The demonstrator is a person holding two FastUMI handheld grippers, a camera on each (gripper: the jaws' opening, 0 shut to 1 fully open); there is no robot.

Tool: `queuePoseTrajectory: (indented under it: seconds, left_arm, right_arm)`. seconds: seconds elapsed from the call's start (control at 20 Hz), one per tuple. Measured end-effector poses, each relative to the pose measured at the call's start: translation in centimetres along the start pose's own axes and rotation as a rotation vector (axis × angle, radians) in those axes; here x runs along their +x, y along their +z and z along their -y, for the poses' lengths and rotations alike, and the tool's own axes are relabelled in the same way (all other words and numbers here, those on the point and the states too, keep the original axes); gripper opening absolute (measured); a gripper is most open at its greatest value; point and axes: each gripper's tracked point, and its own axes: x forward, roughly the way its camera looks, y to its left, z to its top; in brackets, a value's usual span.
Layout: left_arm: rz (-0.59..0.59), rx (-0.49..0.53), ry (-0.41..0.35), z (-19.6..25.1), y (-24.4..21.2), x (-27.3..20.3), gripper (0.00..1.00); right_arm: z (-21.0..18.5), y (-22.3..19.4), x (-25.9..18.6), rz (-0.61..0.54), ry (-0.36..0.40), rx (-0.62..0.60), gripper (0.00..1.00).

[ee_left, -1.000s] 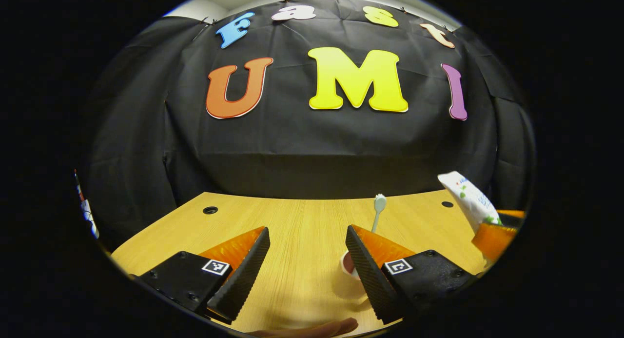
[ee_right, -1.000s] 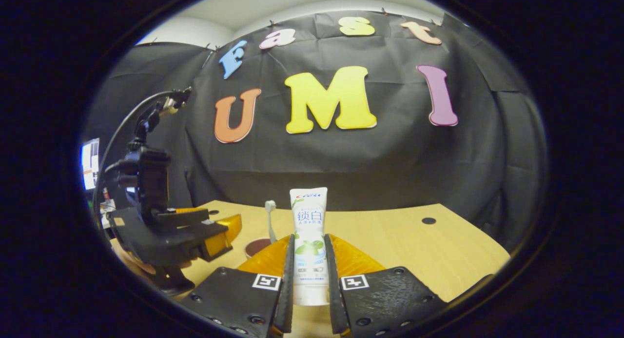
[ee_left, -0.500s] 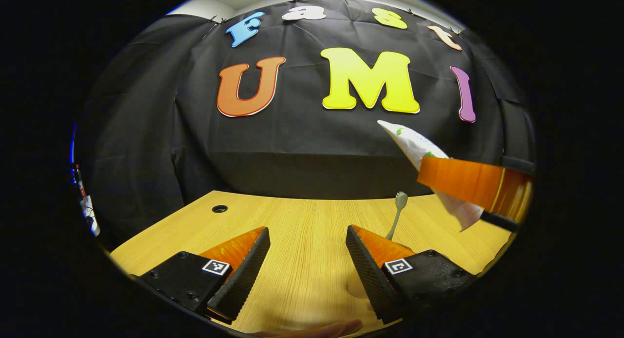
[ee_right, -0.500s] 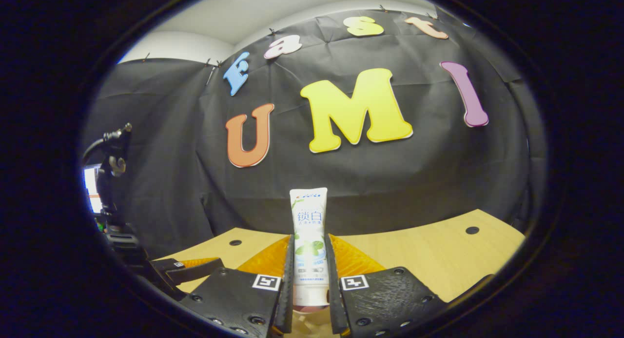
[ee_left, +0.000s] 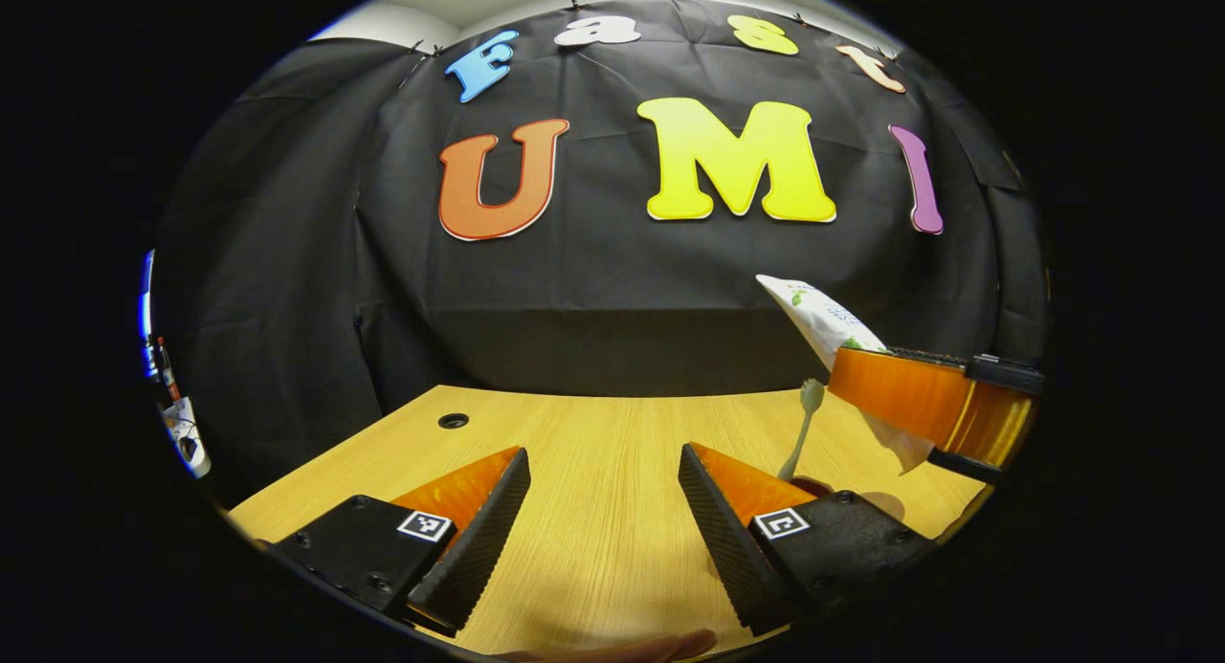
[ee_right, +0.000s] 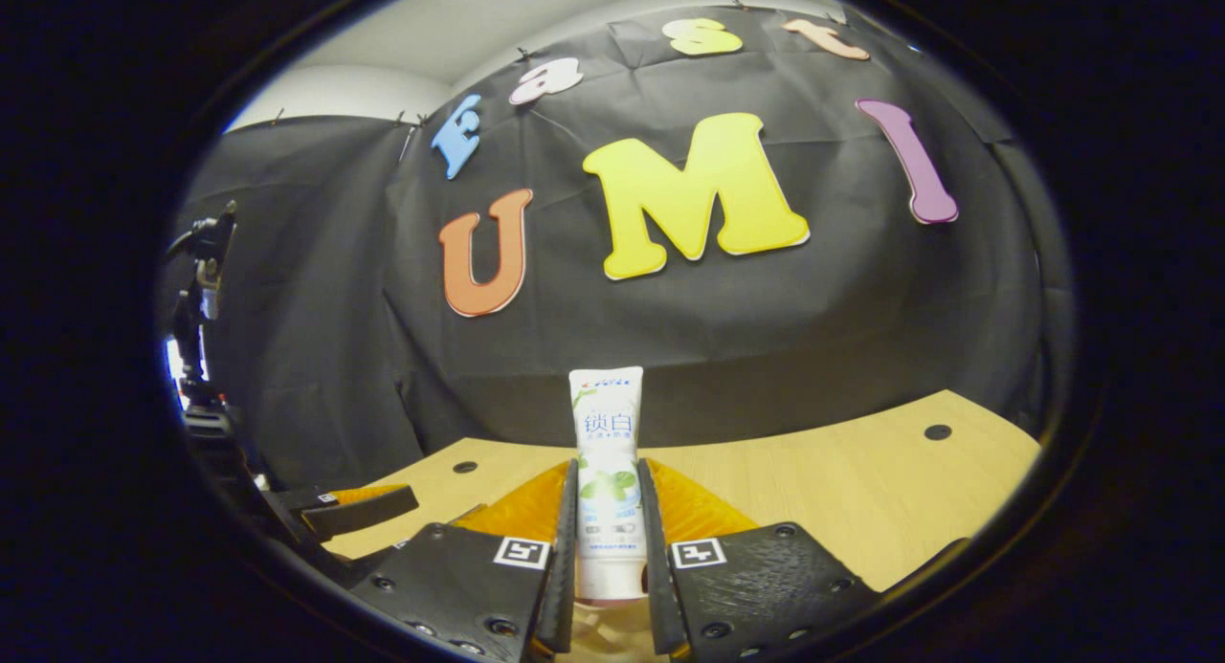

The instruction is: Put the toothbrush and toothpaste on the desktop into the cup, then pick up the cup and place it on the coaster on the desktop.

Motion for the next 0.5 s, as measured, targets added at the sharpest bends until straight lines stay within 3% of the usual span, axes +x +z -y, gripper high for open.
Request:
queuePoseTrajectory:
  seconds: [0.2, 0.5]
  left_arm:
    - [-0.011, -0.008, -0.001, 0.06, -0.30, 0.04, 0.99]
    - [-0.021, -0.009, 0.004, -0.07, -0.53, 0.09, 0.99]
  right_arm:
    - [-0.65, -0.28, -0.09, -0.013, 0.027, -0.001, 0.36]
    - [-0.95, -0.69, -0.05, -0.010, 0.029, -0.020, 0.34]
